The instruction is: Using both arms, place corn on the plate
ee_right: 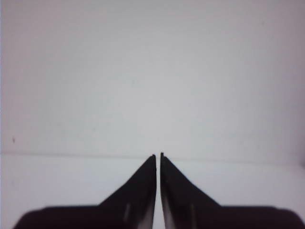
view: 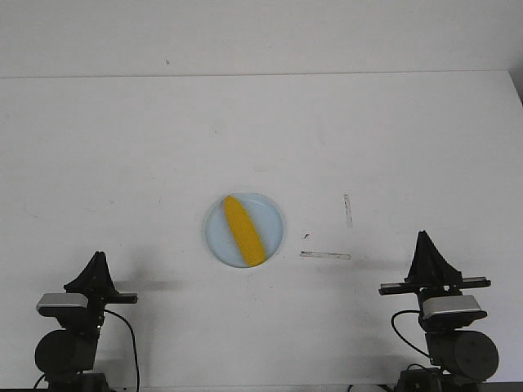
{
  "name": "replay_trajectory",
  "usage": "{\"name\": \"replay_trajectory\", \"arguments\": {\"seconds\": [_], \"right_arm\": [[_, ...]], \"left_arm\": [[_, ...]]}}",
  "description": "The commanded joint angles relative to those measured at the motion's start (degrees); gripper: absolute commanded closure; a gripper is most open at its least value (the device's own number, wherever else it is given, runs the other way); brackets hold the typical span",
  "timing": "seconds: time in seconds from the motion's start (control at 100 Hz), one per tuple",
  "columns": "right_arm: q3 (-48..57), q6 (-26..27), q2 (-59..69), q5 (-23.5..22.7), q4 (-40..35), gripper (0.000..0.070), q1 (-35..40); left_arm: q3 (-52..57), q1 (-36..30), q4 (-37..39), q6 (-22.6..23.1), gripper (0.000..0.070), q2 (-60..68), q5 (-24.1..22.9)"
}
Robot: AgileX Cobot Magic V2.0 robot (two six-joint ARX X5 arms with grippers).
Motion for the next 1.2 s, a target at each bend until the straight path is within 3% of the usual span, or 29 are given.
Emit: {"name": "replay_trajectory", "arguments": {"seconds": [0.0, 0.39, 0.51, 1.19], "right_arm": [[-1.7, -0.3, -0.5, -0.2, 0.6, 0.0686, 0.1], [-12.1, -0.3, -4.0, -0.4, 0.5, 0.0686, 0.1], [-12.0, -0.3, -7.0, -0.3, -3.8, 0.0686, 0.1], [-12.0, -0.3, -7.0, -0.2, -2.5, 0.0686, 0.1]], "left_arm": [[-1.2, 0.0, 0.7, 0.5, 0.0697, -0.1, -0.1], [-1.2, 0.0, 0.7, 0.5, 0.0697, -0.1, -0.1], [-1.2, 0.0, 0.7, 0.5, 0.0697, -0.1, -0.1], [-1.2, 0.0, 0.7, 0.5, 0.0697, -0.1, -0.1]]}}
